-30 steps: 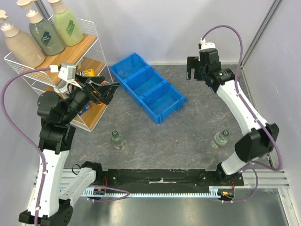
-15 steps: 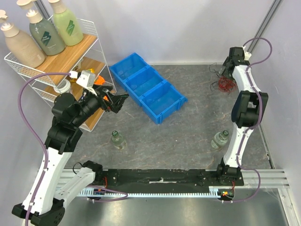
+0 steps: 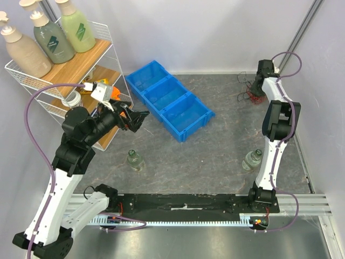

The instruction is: Untangle the cables

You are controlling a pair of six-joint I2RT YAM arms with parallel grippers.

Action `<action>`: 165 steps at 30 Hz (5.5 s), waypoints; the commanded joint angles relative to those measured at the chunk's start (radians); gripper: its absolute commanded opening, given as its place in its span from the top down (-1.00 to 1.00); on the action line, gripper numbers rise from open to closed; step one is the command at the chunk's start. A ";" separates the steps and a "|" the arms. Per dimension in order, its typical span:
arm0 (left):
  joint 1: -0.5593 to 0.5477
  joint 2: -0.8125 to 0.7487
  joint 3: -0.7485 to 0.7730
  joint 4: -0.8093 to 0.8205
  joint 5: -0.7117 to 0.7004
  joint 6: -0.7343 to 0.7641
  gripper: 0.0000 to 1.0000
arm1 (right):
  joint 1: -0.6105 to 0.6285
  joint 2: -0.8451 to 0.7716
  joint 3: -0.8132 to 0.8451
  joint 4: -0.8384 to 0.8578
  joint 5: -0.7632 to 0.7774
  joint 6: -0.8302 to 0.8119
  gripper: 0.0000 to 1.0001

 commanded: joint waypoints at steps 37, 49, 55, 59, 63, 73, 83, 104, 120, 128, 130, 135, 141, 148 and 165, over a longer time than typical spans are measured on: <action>-0.350 0.329 -0.136 0.054 -0.001 -0.350 -0.89 | 0.595 -1.353 -1.316 0.469 -0.819 0.156 0.66; -0.444 0.467 -0.130 0.050 -0.121 -0.340 -0.66 | 0.748 -1.330 -1.243 0.102 -0.186 0.004 0.07; -0.470 0.539 -0.165 0.086 -0.141 -0.357 -0.57 | 0.748 -1.322 -1.326 0.170 -0.288 0.028 0.17; -0.479 0.591 -0.182 0.117 -0.141 -0.375 -0.57 | 0.748 -1.339 -1.369 0.215 -0.324 0.047 0.17; -0.506 0.638 -0.179 0.160 -0.112 -0.386 -0.55 | 0.748 -1.339 -1.375 0.207 -0.327 0.041 0.17; -0.637 0.786 -0.078 0.172 -0.191 -0.372 -0.39 | 0.747 -1.435 -1.329 0.060 -0.105 0.039 0.22; -0.657 0.889 0.021 0.171 -0.191 -0.291 -0.33 | 0.748 -1.454 -1.434 0.206 -0.325 0.082 0.28; -0.686 0.955 0.058 0.175 -0.161 -0.263 0.84 | 0.748 -1.414 -1.507 0.327 -0.307 0.108 0.29; -0.686 0.239 0.090 0.115 -0.461 -0.098 0.97 | 0.747 -1.347 -1.519 0.277 -0.069 0.208 0.79; -0.687 0.050 0.245 0.080 -0.426 0.016 0.97 | 0.747 -1.287 -1.513 0.241 0.020 0.268 0.79; -0.689 0.024 0.266 0.067 -0.452 0.030 0.97 | 0.745 -1.275 -1.508 0.226 0.055 0.272 0.79; -0.687 -0.022 0.309 0.033 -0.506 0.065 0.97 | 0.724 -1.219 -1.498 0.198 0.110 0.272 0.80; -0.686 -0.039 0.329 -0.001 -0.576 0.081 0.97 | 0.728 -1.175 -1.438 0.234 -0.020 0.111 0.61; -0.687 -0.024 0.308 -0.012 -0.610 0.058 0.97 | 0.741 -1.158 -1.355 0.220 -0.103 0.001 0.25; -0.684 0.236 0.329 -0.124 -0.719 -0.059 0.97 | 0.882 -1.465 -1.123 0.252 -0.191 -0.091 -0.64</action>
